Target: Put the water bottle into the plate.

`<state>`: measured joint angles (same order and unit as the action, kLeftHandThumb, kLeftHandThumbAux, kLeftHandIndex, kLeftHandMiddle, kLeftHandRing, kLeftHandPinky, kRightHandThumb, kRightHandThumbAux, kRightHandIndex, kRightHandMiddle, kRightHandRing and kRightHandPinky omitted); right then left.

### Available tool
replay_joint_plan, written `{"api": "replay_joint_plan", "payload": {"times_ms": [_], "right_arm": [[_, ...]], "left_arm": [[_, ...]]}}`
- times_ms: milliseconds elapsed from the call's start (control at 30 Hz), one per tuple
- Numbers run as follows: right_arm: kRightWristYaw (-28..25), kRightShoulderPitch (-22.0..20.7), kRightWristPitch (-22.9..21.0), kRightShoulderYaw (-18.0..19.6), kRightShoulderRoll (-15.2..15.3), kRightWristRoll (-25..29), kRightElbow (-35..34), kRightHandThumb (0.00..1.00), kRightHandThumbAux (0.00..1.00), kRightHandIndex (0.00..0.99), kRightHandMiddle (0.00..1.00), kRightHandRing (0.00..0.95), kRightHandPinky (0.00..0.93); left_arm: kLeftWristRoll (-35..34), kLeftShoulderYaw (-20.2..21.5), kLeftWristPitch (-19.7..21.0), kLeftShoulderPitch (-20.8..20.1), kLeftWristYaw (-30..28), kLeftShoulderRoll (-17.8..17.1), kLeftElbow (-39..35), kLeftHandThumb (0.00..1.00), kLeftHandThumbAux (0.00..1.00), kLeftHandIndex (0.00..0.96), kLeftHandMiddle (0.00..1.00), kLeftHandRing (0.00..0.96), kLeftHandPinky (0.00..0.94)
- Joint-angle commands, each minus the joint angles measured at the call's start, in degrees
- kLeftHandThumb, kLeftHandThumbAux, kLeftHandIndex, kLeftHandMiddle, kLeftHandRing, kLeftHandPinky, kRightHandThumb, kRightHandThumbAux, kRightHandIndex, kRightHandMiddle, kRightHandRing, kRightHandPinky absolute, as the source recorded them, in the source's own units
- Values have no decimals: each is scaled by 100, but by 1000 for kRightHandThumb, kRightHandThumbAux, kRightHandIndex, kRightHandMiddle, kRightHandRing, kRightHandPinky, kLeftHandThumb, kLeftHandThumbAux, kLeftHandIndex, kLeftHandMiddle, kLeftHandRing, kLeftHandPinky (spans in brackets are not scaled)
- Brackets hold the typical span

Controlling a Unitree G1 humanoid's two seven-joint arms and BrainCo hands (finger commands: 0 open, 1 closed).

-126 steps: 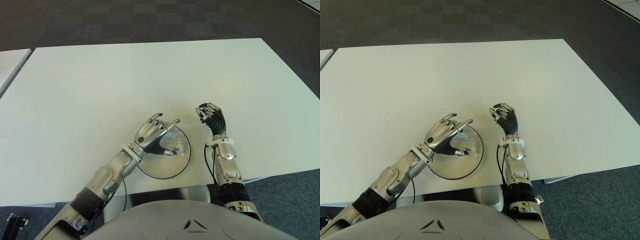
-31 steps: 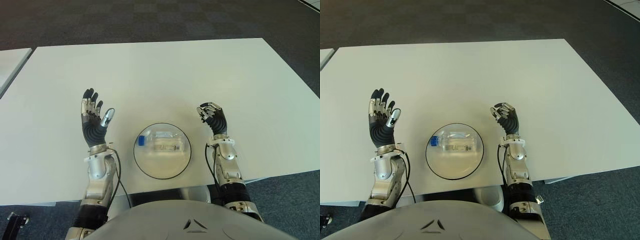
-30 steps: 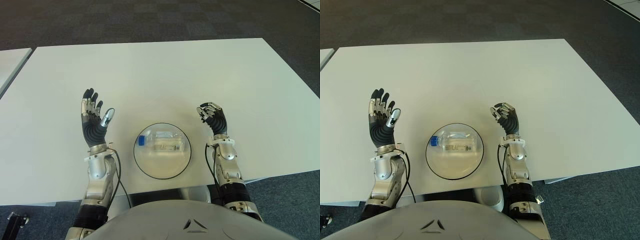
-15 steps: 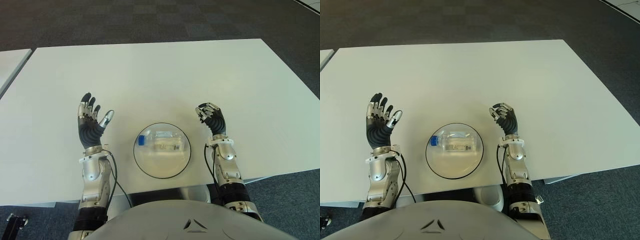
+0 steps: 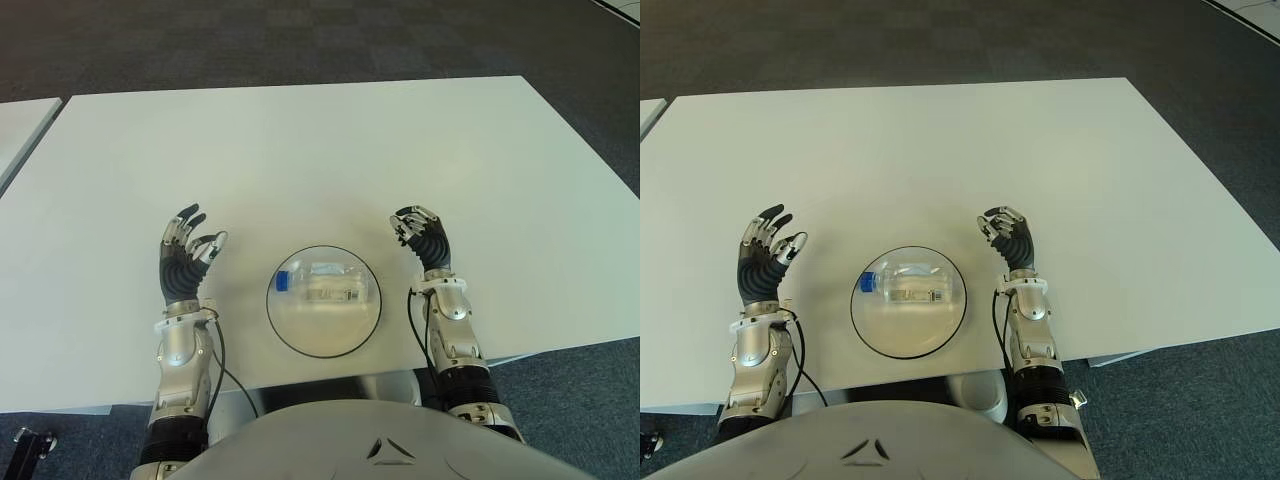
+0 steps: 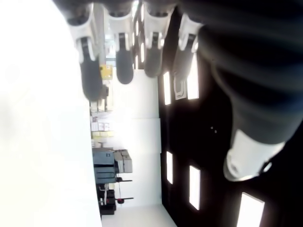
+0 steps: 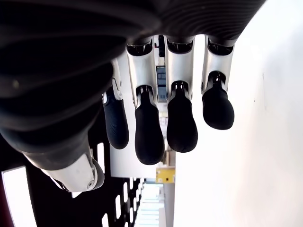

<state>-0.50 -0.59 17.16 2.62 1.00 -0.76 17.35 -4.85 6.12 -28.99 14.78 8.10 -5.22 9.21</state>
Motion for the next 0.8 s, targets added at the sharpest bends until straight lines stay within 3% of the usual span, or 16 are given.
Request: {"api": "replay_joint_plan", "payload": {"times_ms": [33, 333, 800], "right_arm": [[-25, 19, -68, -29, -32, 41, 54, 711, 723, 437, 696, 703, 721], [-53, -1, -73, -34, -21, 46, 108, 711, 723, 438, 700, 701, 717], [-36, -69, -44, -17, -22, 45, 226, 711, 724, 438, 706, 708, 726]], "left_arm": [[328, 79, 397, -119, 67, -55, 330, 80, 735, 292, 333, 366, 439], [755, 74, 602, -312, 257, 8, 568, 60, 796, 380, 434, 444, 469], [1092, -58, 971, -436, 441, 204, 727, 174, 867, 479, 516, 506, 499]]}}
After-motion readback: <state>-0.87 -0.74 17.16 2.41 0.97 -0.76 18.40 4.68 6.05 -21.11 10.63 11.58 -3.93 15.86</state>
